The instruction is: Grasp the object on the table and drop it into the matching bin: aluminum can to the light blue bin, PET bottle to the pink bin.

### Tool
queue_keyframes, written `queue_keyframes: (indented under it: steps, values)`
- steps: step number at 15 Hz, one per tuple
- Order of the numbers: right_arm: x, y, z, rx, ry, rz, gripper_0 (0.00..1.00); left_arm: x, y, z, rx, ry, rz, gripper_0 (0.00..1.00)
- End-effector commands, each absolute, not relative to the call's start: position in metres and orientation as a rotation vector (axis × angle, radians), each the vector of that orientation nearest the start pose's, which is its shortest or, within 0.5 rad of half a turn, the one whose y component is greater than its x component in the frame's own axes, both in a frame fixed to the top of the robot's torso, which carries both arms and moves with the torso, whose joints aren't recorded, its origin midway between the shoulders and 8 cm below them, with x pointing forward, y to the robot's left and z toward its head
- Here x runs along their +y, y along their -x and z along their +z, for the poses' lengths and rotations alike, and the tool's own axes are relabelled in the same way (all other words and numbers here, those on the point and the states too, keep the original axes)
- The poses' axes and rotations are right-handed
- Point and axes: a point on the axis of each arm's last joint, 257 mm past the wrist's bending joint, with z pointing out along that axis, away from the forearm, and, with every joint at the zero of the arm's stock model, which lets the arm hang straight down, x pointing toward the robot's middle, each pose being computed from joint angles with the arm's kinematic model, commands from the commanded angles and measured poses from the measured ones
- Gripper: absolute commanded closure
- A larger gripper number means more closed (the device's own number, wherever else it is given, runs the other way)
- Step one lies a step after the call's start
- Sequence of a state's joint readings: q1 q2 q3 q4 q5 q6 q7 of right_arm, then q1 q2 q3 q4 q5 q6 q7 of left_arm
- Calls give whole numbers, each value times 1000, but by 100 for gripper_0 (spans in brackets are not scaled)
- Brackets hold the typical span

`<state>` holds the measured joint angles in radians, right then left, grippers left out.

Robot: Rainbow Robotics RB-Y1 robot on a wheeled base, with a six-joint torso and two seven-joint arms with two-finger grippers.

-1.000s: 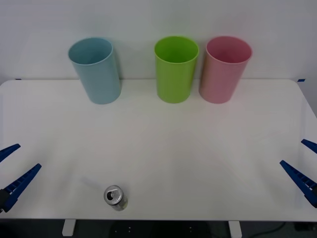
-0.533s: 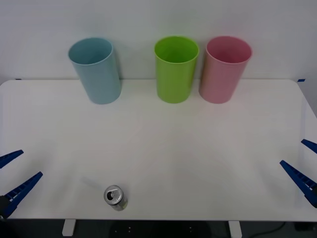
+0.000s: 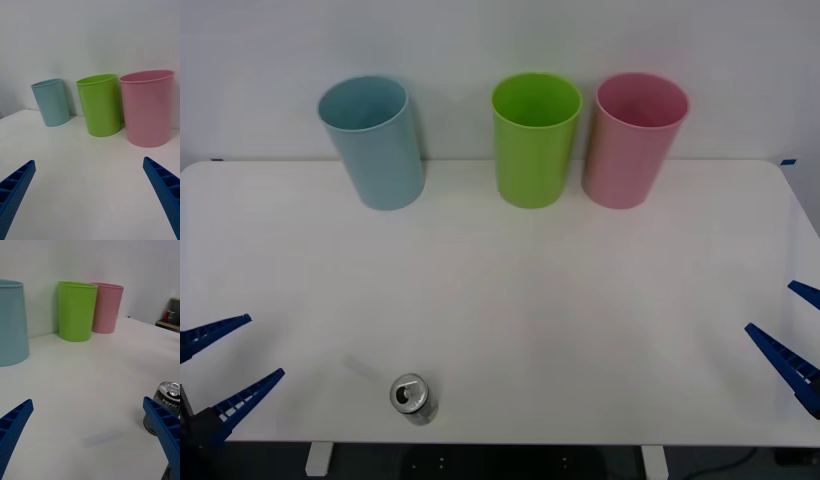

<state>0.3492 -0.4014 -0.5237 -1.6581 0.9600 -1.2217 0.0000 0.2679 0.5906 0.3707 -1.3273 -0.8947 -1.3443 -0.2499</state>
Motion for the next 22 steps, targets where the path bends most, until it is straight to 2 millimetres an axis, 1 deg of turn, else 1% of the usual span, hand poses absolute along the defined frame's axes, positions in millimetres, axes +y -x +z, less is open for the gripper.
queue_keyframes:
  steps: [1, 2, 6, 9, 14, 17, 22]
  values:
    - [-330, -342, -169, 1441, 465, 567, 0, 330, -334, -248, 1477, -731, -597, 0]
    - [-330, -342, -169, 1441, 465, 567, 0, 323, -332, -254, 1467, -757, -602, 0]
    - [-330, -342, -169, 1441, 465, 567, 0, 302, -327, -263, 1442, -817, -641, 0]
    - [-330, -342, -169, 1441, 465, 567, 0, 286, -320, -273, 1436, -892, -671, 0]
    - [-330, -342, -169, 1441, 465, 567, 0, 275, -307, -283, 1421, -1024, -687, 0]
    - [-330, -342, -169, 1441, 465, 567, 0, 268, -297, -296, 1398, -1124, -664, 0]
    - [-330, -342, -169, 1441, 465, 567, 0, 254, -290, -305, 1395, -1135, -705, 0]
